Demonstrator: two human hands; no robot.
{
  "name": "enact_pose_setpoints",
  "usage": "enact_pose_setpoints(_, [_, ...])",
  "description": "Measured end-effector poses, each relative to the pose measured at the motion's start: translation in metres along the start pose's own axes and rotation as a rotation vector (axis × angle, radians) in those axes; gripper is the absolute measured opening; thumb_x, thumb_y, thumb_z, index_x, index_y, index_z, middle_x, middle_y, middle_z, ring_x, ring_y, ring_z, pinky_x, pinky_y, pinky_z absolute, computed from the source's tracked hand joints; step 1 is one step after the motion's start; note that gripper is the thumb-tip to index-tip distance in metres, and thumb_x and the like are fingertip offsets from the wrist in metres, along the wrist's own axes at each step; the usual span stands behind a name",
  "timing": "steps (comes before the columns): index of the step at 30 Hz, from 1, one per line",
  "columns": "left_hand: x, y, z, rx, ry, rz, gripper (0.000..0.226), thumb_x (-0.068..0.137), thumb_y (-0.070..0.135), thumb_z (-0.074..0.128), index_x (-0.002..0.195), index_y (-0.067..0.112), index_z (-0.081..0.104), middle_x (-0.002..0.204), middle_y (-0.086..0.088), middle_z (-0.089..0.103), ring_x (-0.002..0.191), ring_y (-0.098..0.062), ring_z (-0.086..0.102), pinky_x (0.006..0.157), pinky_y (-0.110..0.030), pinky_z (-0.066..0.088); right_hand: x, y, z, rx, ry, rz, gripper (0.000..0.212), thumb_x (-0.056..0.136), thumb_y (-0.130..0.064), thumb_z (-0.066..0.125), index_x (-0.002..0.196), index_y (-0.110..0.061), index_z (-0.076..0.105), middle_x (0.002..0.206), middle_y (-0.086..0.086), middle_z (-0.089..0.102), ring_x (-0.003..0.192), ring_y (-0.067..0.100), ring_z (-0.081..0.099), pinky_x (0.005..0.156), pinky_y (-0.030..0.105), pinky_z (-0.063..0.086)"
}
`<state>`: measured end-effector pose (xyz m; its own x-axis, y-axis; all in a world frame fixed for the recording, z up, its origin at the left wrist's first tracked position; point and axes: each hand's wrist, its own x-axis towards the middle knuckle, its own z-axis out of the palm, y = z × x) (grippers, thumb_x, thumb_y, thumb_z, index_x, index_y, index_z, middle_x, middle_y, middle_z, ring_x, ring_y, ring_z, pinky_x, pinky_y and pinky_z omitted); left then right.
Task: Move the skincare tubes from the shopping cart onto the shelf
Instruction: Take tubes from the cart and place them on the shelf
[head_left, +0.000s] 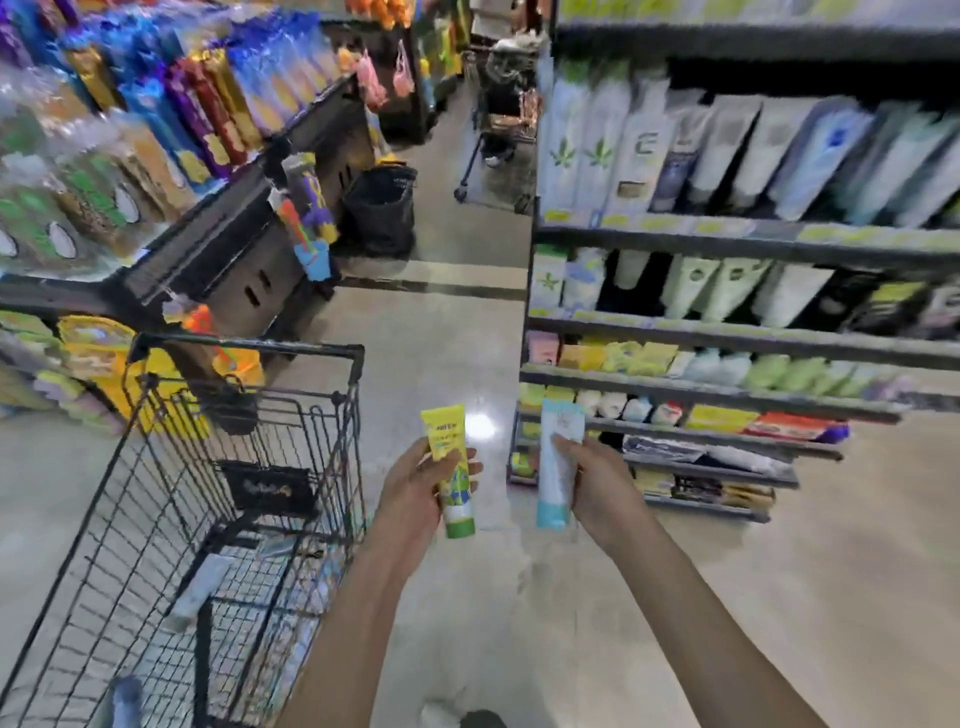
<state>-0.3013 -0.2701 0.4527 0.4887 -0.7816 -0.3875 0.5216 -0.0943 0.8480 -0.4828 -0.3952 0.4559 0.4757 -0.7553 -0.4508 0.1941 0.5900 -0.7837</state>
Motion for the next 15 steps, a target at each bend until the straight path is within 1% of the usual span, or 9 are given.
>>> enact_pose_setpoints(1, [0.0,-0.009,0.022,0.013,-0.016,-0.009,0.026,0.091,0.005,0.064,0.117,0.003,0.065,0.109,-0.027,0.072,0.098,-0.041,0.071,0.079,-0.043,0.061,-0.007,-0.01,-0.021,0.009,0.017,-0.02,0.016,0.098,-0.006,0.063,0.113,-0.002,0.068,0.087,0.013,0.073,0.072,0.024,0.07,0.063,0.032,0.058])
enact_pose_setpoints(3, [-0.004,-0.025,0.067,0.023,-0.043,-0.026,0.025,0.09,0.012,0.067,0.114,0.007,0.066,0.111,-0.031,0.07,0.102,-0.046,0.068,0.082,-0.046,0.059,-0.022,-0.027,-0.063,0.003,0.06,-0.059,0.02,0.098,-0.01,0.065,0.116,-0.002,0.069,0.095,0.016,0.069,0.078,0.027,0.067,0.068,0.034,0.057])
enact_pose_setpoints(5, [-0.009,-0.043,0.109,0.056,-0.077,-0.044,0.03,0.089,0.02,0.07,0.116,0.01,0.067,0.121,-0.031,0.066,0.11,-0.051,0.064,0.091,-0.057,0.054,-0.038,-0.046,-0.104,-0.012,0.094,-0.099,0.027,0.099,-0.013,0.065,0.123,-0.001,0.067,0.097,0.015,0.068,0.083,0.027,0.067,0.07,0.035,0.056])
enact_pose_setpoints(6, [-0.011,-0.051,0.13,0.077,-0.091,-0.045,0.03,0.09,0.022,0.07,0.118,0.011,0.066,0.124,-0.029,0.066,0.111,-0.051,0.064,0.093,-0.061,0.053,-0.044,-0.055,-0.123,-0.009,0.119,-0.116,0.027,0.099,-0.014,0.065,0.124,-0.003,0.067,0.096,0.013,0.07,0.083,0.026,0.067,0.071,0.036,0.055])
enact_pose_setpoints(7, [-0.017,-0.057,0.151,0.096,-0.112,-0.048,0.029,0.093,0.022,0.069,0.12,0.013,0.066,0.123,-0.026,0.067,0.108,-0.049,0.065,0.09,-0.061,0.055,-0.05,-0.064,-0.143,-0.003,0.148,-0.129,0.025,0.1,-0.015,0.064,0.123,-0.005,0.067,0.095,0.011,0.072,0.083,0.024,0.068,0.072,0.036,0.054])
enact_pose_setpoints(9, [-0.029,-0.079,0.21,0.103,-0.18,-0.053,0.024,0.097,0.021,0.065,0.12,0.015,0.066,0.113,-0.018,0.071,0.097,-0.038,0.069,0.078,-0.048,0.06,-0.072,-0.088,-0.198,-0.001,0.202,-0.186,0.02,0.101,-0.017,0.064,0.119,-0.011,0.069,0.093,0.008,0.073,0.081,0.022,0.068,0.071,0.036,0.055])
enact_pose_setpoints(11, [-0.03,-0.081,0.221,0.101,-0.2,-0.036,0.021,0.1,0.019,0.061,0.12,0.014,0.063,0.105,-0.014,0.071,0.09,-0.035,0.07,0.068,-0.041,0.059,-0.076,-0.091,-0.207,-0.012,0.228,-0.181,0.017,0.101,-0.018,0.064,0.116,-0.014,0.069,0.09,0.006,0.074,0.08,0.021,0.069,0.07,0.036,0.056])
enact_pose_setpoints(13, [-0.033,-0.087,0.24,0.096,-0.22,-0.04,0.021,0.101,0.018,0.058,0.122,0.015,0.062,0.101,-0.015,0.071,0.084,-0.034,0.071,0.066,-0.039,0.058,-0.083,-0.097,-0.222,0.024,0.249,-0.193,0.02,0.1,-0.02,0.065,0.119,-0.013,0.068,0.092,0.008,0.074,0.084,0.024,0.068,0.072,0.037,0.056])
enact_pose_setpoints(15, [-0.036,-0.099,0.271,0.109,-0.253,-0.049,0.022,0.102,0.017,0.057,0.123,0.016,0.062,0.1,-0.015,0.073,0.079,-0.03,0.071,0.064,-0.037,0.058,-0.092,-0.111,-0.249,0.047,0.276,-0.212,0.022,0.101,-0.021,0.064,0.121,-0.013,0.067,0.094,0.01,0.072,0.085,0.026,0.067,0.073,0.037,0.055])
